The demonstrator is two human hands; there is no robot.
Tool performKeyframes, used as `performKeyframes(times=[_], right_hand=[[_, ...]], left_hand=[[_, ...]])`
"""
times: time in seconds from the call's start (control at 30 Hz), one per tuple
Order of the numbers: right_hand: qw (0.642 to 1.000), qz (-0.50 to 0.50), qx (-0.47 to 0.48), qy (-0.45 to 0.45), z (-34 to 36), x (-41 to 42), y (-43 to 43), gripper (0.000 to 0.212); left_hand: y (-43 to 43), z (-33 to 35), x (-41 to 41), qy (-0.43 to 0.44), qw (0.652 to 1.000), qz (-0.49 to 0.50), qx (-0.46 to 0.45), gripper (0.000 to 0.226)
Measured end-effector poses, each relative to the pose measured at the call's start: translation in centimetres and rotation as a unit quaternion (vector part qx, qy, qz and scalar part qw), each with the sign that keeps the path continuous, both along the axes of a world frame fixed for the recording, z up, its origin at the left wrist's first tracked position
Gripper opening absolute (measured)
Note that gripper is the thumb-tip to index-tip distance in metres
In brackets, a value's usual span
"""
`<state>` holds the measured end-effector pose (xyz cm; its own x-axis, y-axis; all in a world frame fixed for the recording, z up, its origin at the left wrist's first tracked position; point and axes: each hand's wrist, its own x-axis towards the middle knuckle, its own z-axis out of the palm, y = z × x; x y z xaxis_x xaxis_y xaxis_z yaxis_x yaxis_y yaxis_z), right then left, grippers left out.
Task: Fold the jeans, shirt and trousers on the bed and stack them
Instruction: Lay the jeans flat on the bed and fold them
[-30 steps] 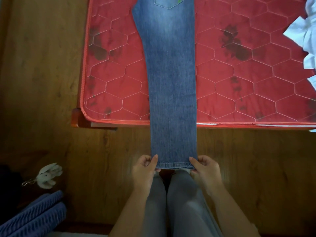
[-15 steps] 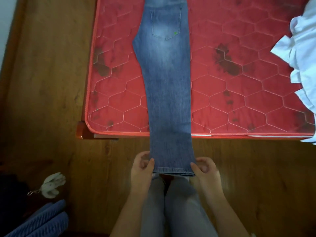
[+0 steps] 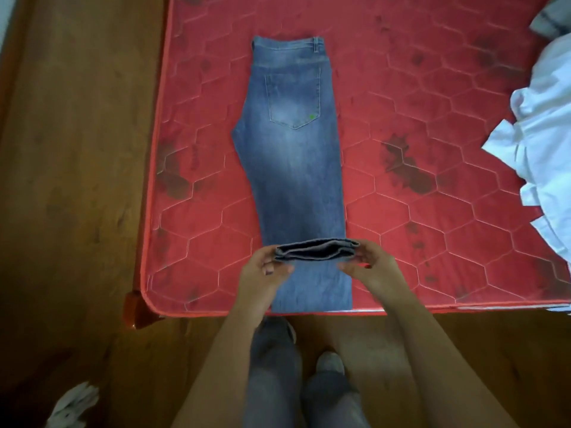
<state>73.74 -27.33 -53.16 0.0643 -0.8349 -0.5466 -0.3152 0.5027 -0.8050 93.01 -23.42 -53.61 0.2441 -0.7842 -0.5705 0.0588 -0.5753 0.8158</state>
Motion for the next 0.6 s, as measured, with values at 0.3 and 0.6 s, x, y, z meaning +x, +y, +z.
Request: performKeyframes(times=[0.3, 0.6], right_hand=[[0.995, 0.023, -0.008, 0.097, -4.1, 2.4, -10.4, 0.017], [0.991, 0.045, -0.022, 0.120, -11.1, 4.0, -19.5, 0.007]], left_hand=[[-10.6, -4.0, 2.8, -0.092, 0.996, -0.012, 0.016, 0.026], [-19.3, -10.0, 3.4, -0.110, 0.993, -0.015, 0.033, 0.007]])
